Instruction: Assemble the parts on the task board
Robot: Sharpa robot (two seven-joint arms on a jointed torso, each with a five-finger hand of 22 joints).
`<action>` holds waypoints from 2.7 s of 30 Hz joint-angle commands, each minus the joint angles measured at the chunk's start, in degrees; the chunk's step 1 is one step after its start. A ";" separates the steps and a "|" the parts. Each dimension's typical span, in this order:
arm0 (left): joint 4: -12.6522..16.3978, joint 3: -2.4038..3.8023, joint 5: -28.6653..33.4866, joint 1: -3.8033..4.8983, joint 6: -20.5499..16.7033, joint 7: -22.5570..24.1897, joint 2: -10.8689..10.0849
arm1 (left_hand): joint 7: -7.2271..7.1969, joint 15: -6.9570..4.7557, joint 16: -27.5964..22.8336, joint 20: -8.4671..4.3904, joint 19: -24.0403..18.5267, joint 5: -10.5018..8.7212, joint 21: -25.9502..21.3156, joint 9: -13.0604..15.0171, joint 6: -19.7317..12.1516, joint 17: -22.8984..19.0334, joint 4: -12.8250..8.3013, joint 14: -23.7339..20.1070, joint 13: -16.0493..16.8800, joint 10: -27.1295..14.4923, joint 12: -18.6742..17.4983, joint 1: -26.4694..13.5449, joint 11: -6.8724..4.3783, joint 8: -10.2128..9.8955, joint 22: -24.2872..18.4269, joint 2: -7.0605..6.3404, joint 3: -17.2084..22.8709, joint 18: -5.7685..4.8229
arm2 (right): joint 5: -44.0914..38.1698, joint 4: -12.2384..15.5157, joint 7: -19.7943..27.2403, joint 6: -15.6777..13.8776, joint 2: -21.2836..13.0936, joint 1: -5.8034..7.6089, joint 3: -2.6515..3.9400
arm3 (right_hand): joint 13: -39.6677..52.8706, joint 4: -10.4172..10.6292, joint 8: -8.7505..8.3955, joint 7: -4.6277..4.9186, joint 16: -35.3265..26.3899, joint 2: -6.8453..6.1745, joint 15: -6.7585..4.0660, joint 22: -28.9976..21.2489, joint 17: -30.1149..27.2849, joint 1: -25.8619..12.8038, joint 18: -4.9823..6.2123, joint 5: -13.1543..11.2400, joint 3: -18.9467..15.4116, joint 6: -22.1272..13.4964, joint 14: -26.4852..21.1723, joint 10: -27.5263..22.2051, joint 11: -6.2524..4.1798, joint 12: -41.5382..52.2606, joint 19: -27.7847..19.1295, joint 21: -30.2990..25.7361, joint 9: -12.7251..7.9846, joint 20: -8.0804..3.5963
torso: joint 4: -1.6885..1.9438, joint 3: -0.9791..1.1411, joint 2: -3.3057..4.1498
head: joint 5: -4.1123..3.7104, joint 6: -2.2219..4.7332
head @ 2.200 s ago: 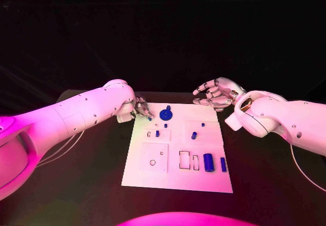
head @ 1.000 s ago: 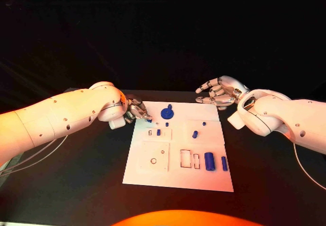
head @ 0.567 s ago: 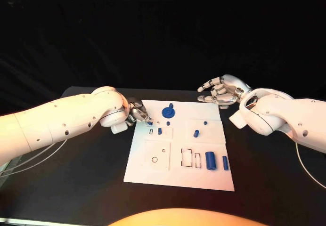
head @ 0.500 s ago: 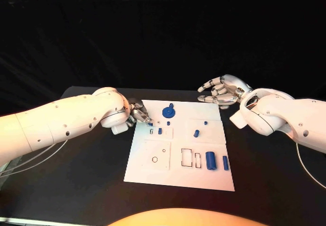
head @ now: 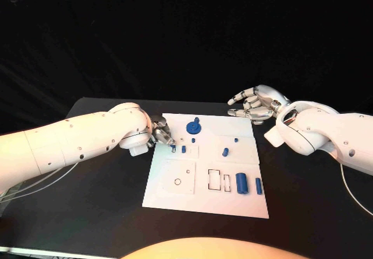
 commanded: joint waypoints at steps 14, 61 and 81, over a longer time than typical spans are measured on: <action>0.14 -0.09 -5.89 -0.28 3.78 -0.88 0.91 | -1.11 -0.33 0.17 -0.05 0.53 0.33 0.38 12.11 1.42 11.95 -8.37 5.09 -0.07 0.37 0.14 -0.41 0.13 0.54 0.03 0.16 8.75 -0.32 | -0.36 -0.05 0.55 0.71 0.05 -0.16 0.00 | -0.13 0.23 0.42 -0.22 -0.38 0.03 -0.14 -0.06 4.67 0.40 0.62 0.23 0.09 -0.30 3.35 -0.22 -0.01 -0.33 -0.34 -0.25 0.09 -0.18 | 0.00 0.03 -0.01 | -0.02 -0.33; -0.79 0.31 -6.37 -0.93 5.70 -0.13 1.13 | -1.11 -0.32 0.11 -0.06 0.65 0.24 0.50 12.17 1.44 11.82 -8.85 5.06 -0.57 0.23 -0.16 -0.71 0.11 0.59 0.26 0.30 9.43 -0.37 | -0.32 -0.07 0.78 0.62 0.01 -0.29 0.00 | -0.19 0.33 0.48 -0.21 -0.42 0.15 -0.14 -0.21 4.64 0.38 0.66 0.31 0.13 -0.30 3.34 -0.25 0.00 -0.36 -0.44 -0.51 0.11 -0.18 | -0.02 0.00 0.02 | -0.48 -0.54; -4.78 1.55 -2.28 0.88 18.14 0.65 3.13 | -0.82 -0.08 -0.03 0.09 -0.07 -0.86 -0.04 12.37 0.80 11.56 -8.94 4.97 -2.57 -0.82 -1.39 -1.88 0.41 0.54 -0.68 0.87 9.62 -0.20 | -0.32 -0.52 0.72 0.86 0.44 -0.62 0.00 | -0.19 0.33 0.48 -0.21 -0.42 0.15 -0.14 -0.21 4.64 0.38 0.66 0.31 0.13 -0.30 3.34 -0.25 0.00 -0.36 -0.44 -0.51 0.11 -0.18 | 0.01 0.04 0.01 | -0.49 -0.79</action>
